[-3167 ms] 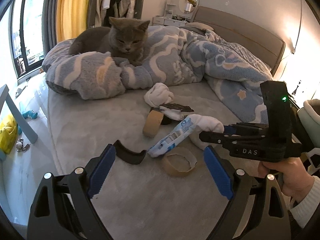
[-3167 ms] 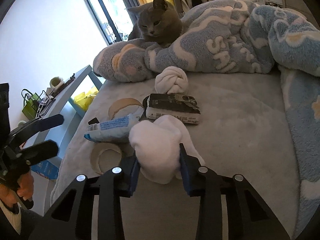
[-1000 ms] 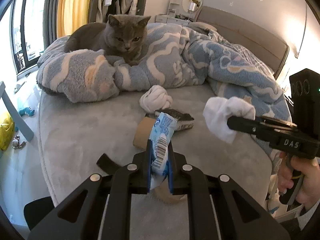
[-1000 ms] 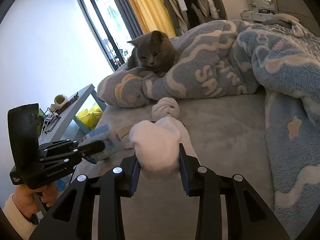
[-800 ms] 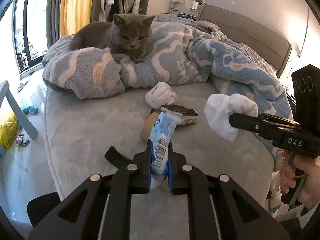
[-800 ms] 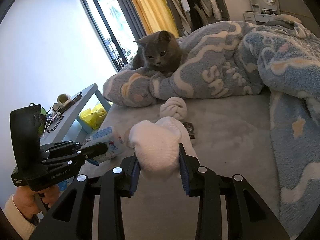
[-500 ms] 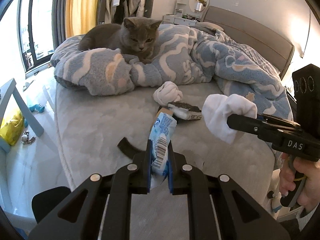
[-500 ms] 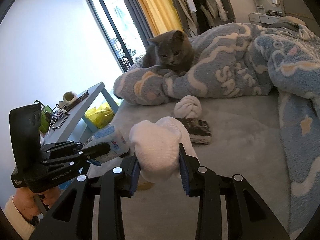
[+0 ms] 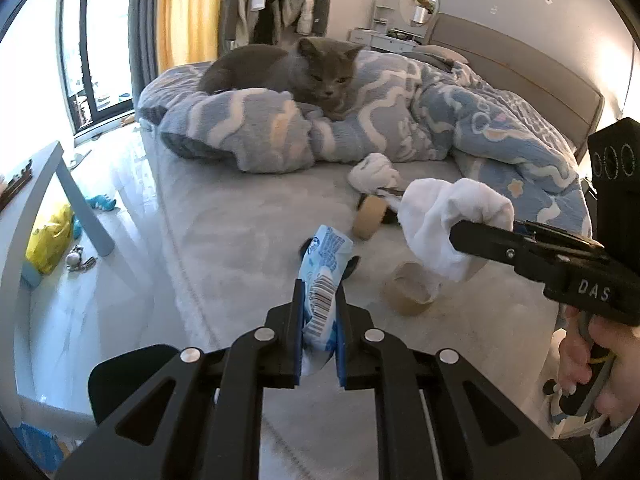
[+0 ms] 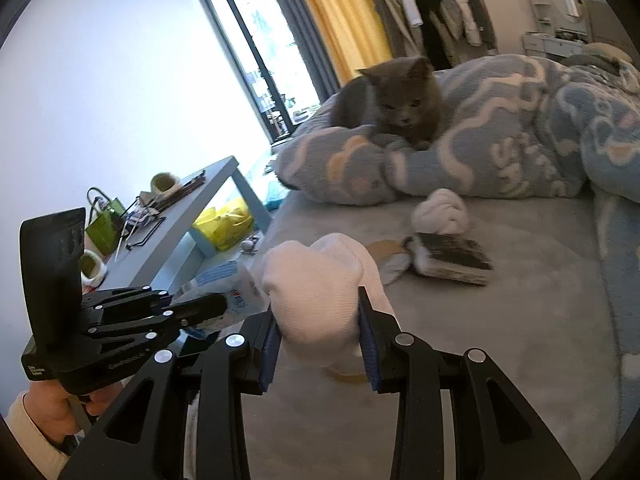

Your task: Collect trash

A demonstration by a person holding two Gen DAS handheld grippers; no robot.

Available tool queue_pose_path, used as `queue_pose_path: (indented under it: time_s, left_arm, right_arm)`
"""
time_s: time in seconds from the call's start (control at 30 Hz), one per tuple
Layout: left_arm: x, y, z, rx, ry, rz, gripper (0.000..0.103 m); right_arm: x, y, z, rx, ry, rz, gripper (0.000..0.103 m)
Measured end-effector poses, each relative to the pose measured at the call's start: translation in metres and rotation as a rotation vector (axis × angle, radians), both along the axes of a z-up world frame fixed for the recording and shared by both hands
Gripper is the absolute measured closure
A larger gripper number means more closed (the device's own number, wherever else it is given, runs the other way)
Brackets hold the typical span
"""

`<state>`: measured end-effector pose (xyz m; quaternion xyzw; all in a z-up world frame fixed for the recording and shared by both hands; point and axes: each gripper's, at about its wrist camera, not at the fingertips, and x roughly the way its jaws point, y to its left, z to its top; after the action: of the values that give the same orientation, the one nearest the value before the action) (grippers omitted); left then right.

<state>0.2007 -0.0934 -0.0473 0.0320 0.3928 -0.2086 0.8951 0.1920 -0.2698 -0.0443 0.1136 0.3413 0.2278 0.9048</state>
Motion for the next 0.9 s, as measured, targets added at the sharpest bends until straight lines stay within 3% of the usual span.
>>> queue_pose_path:
  time_s: [0.4, 0.9]
  left_arm:
    - [0.002, 0.061, -0.01, 0.01, 0.041, 0.072, 0.089]
    - [0.007, 0.135, -0.055, 0.054, 0.18, 0.139, 0.089]
  right_arm:
    - [0.009, 0.065, 0.003, -0.016, -0.002, 0.083, 0.068]
    - [0.02, 0.15, -0.009, -0.048, 0.031, 0.182, 0.068]
